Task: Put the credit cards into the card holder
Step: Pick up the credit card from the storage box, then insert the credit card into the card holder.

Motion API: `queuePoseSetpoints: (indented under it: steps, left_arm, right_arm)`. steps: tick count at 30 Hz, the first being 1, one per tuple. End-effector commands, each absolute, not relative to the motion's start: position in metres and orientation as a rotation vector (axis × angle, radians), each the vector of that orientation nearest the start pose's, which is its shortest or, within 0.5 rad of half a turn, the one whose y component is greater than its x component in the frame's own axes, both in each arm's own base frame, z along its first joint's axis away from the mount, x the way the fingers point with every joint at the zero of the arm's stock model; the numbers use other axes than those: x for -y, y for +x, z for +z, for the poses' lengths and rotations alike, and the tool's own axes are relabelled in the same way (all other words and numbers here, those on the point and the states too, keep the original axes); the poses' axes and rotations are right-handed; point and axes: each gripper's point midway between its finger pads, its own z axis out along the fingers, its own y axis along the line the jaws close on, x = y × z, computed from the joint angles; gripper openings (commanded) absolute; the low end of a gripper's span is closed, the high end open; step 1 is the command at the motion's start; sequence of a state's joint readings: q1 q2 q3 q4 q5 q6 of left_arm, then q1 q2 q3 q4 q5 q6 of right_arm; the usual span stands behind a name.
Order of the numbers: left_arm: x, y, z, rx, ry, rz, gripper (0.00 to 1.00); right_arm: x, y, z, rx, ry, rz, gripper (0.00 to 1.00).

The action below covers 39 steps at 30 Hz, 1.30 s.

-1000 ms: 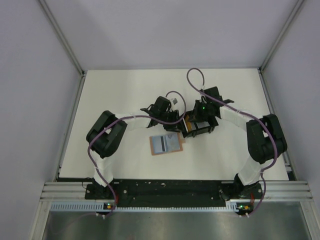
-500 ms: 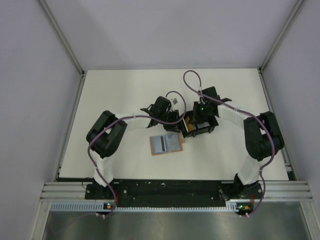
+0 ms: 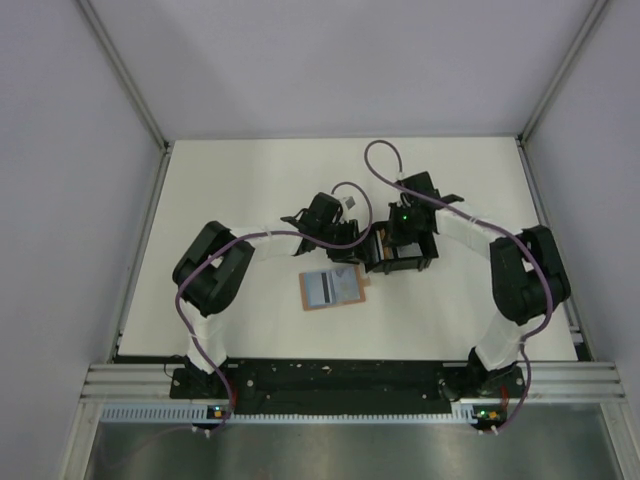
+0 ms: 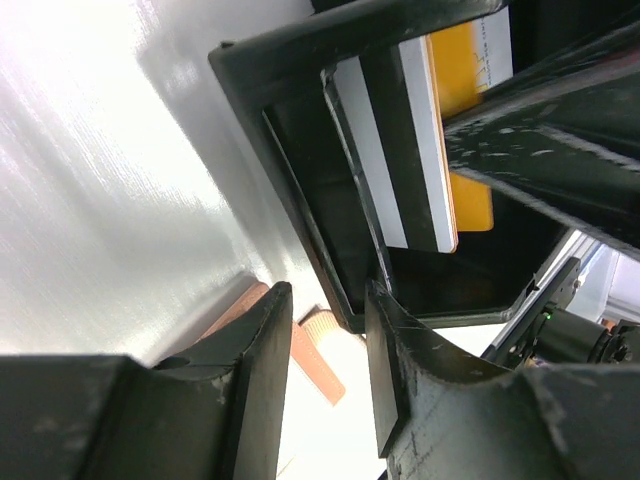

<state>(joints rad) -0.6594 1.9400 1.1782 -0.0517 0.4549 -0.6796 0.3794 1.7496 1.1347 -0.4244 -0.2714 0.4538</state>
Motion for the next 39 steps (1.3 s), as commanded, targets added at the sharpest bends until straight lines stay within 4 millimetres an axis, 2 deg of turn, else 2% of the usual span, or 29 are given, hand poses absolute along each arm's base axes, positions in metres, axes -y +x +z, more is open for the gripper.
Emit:
queuePoseSetpoints:
  steps: [1,4,8,11,15,17,22,28,30,34,37,39]
  left_arm:
    - [0.365,0.315,0.090,-2.451,0.270,-1.109,0.41]
    - [0.357,0.319,0.103,-2.416,0.271,-1.055,0.45]
    - [0.345,0.321,0.112,-2.395,0.259,-0.977,0.50]
    - [0.329,0.319,0.114,-2.395,0.227,-0.896,0.53]
    - [0.301,0.317,0.112,-2.391,0.137,-0.773,0.57]
    - [0.283,0.314,0.107,-2.411,0.067,-0.698,0.59]
    - [0.242,0.300,0.089,-2.444,-0.056,-0.553,0.61]
    - [0.213,0.272,0.065,-2.497,-0.138,-0.517,0.62]
    - [0.205,0.264,0.061,-2.505,-0.162,-0.508,0.63]
    - [0.198,0.253,0.053,-2.520,-0.171,-0.520,0.64]
    - [0.199,0.246,0.047,-2.535,-0.160,-0.551,0.64]
    - [0.207,0.241,0.047,-2.535,-0.131,-0.627,0.64]
  right_arm:
    - [-0.201,0.366,0.130,-2.471,-0.029,0.575,0.00]
    - [-0.196,0.365,0.143,-2.445,-0.029,0.552,0.00]
    - [-0.183,0.360,0.146,-2.438,0.000,0.482,0.00]
    - [-0.180,0.355,0.164,-2.389,0.015,0.501,0.00]
    - [-0.195,0.344,0.190,-2.317,0.001,0.647,0.00]
    - [-0.207,0.337,0.195,-2.309,-0.014,0.721,0.00]
    - [-0.253,0.314,0.179,-2.356,-0.093,0.813,0.00]
    - [-0.290,0.289,0.132,-2.470,-0.117,0.860,0.00]
    - [-0.297,0.283,0.116,-2.507,-0.125,0.855,0.00]
    - [-0.296,0.276,0.086,-2.578,-0.124,0.789,0.00]
    - [-0.289,0.274,0.073,-2.607,-0.112,0.737,0.00]
    - [-0.286,0.275,0.068,-2.613,-0.107,0.707,0.00]
